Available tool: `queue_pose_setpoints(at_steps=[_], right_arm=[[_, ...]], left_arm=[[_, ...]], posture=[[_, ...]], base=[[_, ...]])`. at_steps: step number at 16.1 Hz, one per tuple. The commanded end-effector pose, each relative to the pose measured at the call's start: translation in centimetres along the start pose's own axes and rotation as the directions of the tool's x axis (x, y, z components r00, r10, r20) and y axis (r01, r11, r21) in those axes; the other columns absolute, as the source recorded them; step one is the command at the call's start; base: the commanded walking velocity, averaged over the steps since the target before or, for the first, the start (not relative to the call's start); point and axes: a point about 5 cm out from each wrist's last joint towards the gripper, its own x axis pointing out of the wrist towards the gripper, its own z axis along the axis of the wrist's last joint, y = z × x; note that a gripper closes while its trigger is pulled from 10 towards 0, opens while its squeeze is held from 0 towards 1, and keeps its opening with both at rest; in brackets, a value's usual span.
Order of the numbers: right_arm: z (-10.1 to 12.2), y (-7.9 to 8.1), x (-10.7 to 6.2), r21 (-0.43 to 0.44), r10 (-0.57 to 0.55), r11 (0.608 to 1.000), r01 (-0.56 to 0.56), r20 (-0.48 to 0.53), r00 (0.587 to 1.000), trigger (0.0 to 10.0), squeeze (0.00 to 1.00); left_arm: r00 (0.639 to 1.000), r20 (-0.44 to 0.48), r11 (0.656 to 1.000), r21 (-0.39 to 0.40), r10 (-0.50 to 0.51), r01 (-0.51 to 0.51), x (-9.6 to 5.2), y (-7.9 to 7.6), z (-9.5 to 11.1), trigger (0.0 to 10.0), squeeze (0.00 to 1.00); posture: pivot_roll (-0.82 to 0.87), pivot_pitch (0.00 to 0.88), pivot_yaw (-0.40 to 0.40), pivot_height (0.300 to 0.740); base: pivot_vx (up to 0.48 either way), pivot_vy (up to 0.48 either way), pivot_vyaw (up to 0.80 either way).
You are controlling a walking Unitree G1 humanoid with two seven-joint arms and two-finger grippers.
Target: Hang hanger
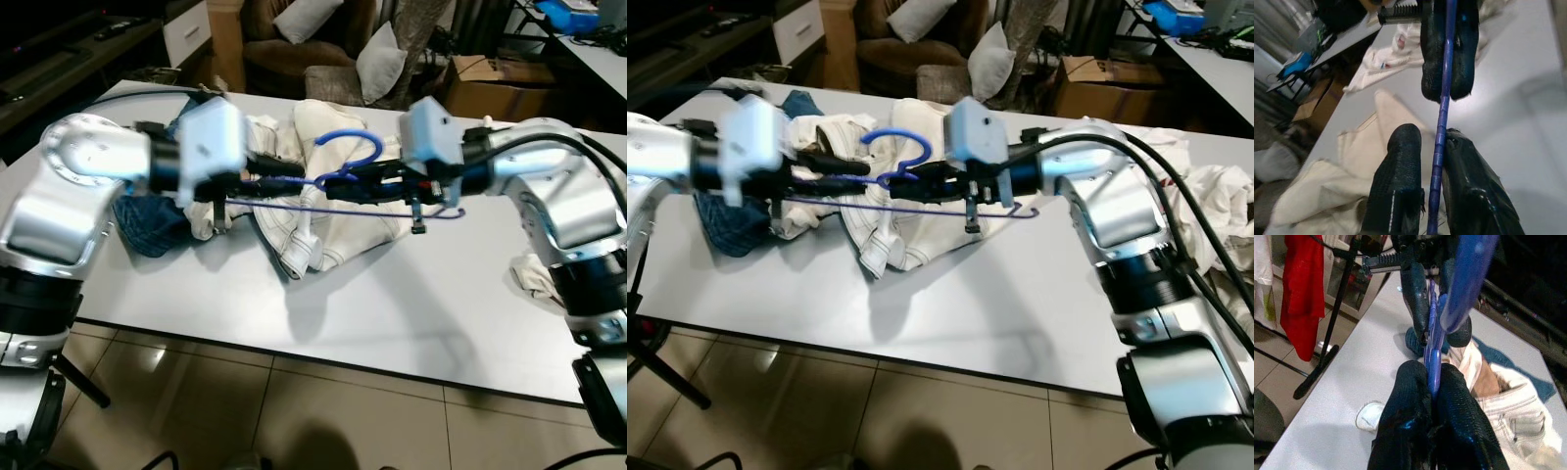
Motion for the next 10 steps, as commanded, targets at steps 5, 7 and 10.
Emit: queue_pose_setpoints(at_steps=[5, 7, 10], right_arm=[[-1.8, 1.6, -1.7, 0.067, -0.007, 0.998, 0.012, -0.079, 0.997, 0.0, 0.00], [-2.2, 2.8, -3.0, 0.144, -0.071, 0.986, 0.080, -0.065, 0.995, 0.0, 0.00], [-3.0, 4.2, -3.5, 0.244, -0.209, 0.947, 0.208, -0.025, 0.978, 0.0, 0.00]], left_arm=[[0.973, 0.182, 0.988, -0.089, 0.144, -0.129, -2.9, 1.3, 1.1, 10.0, 1.00], [0.921, 0.221, 0.942, -0.176, 0.320, -0.285, -3.6, 1.9, 0.1, 10.0, 1.00], [0.836, 0.132, 0.830, -0.275, 0.533, -0.485, -4.2, 1.7, -1.6, 10.0, 1.00]], posture=[[-0.07, 0.000, 0.013, 0.740], [-0.07, 0.000, 0.005, 0.740], [-0.06, 0.000, -0.015, 0.740]], base=[[0.000, 0.000, 0.00], [0.000, 0.000, 0.00], [0.000, 0.000, 0.00]])
